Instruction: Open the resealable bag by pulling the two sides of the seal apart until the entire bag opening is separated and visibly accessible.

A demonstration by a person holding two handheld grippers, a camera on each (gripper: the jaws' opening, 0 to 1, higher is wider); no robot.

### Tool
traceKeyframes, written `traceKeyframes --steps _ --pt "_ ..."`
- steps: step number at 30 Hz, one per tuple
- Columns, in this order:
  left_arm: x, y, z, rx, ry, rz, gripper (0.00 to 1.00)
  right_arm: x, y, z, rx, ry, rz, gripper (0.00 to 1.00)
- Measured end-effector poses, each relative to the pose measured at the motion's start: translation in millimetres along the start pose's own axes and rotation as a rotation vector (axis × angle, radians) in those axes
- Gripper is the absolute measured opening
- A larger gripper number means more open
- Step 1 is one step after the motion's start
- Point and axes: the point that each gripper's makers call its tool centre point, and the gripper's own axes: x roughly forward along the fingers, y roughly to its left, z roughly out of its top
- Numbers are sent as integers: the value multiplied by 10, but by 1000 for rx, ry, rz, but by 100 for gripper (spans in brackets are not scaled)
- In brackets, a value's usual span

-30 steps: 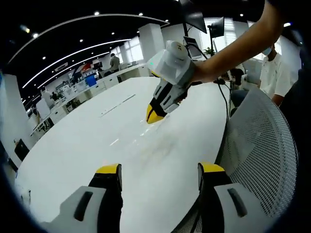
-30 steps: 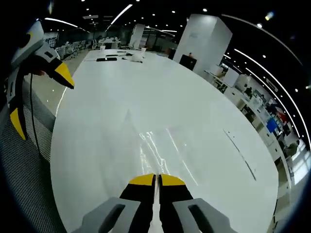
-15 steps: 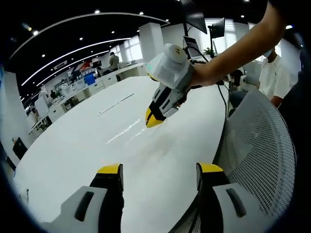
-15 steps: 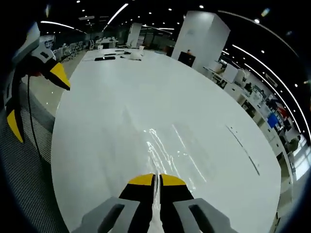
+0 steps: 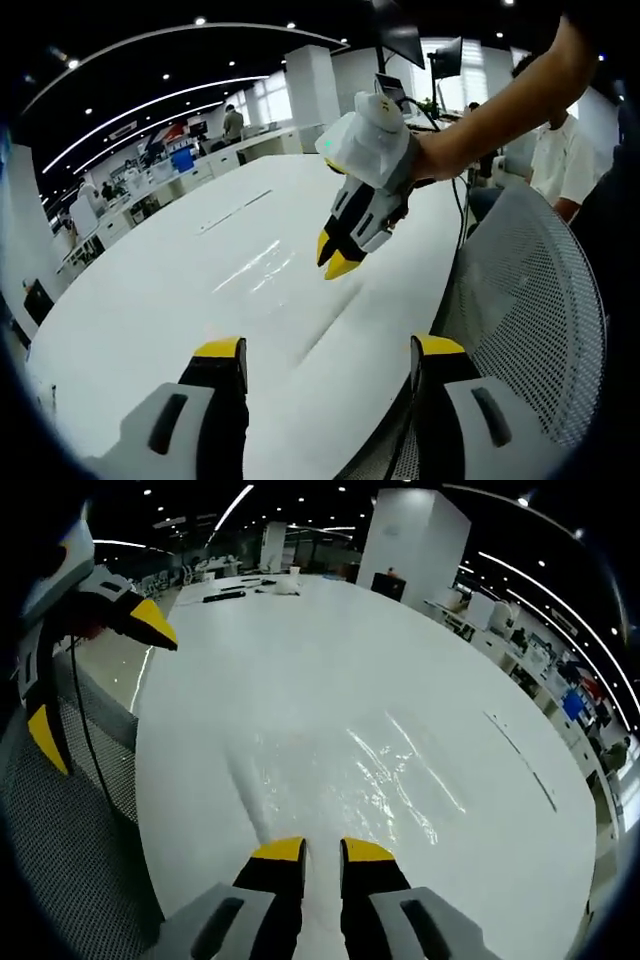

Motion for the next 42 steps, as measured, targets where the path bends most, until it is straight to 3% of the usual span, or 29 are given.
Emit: traceKeyframes --steps 6,14,19,22,26,28,31,35,38,42 --pt "-32 -36 -5 -2 3 -13 67 -179 19 -83 163 -37 -29 13" --pt "-89 -1 -58 -69 -25 -6 69 -469 51 -214 282 -101 -67 19" --pt "-123 14 -60 -170 -73 9 70 -738 60 -297 491 -201 -84 25" --pt "-141 4 -69 -199 -91 12 73 -887 35 -306 560 -274 -100 28" --pt "-158 -6 -107 -238 -105 19 75 -1082 -3 -303 613 -369 -148 39" --pt "-192 16 -72 -217 -117 38 73 -1179 26 -314 636 -426 -159 47" --pt "-200 30 12 -269 -169 25 77 -1262 28 -361 634 -438 -191 58" --pt "-221 78 -8 -294 -177 32 81 -1380 -1 -391 665 -486 -233 61" --pt "-236 79 12 -309 -194 29 83 -1407 10 -416 668 -482 -259 63" --pt "-215 74 -41 -303 -170 34 87 -1422 8 -434 665 -495 -295 69"
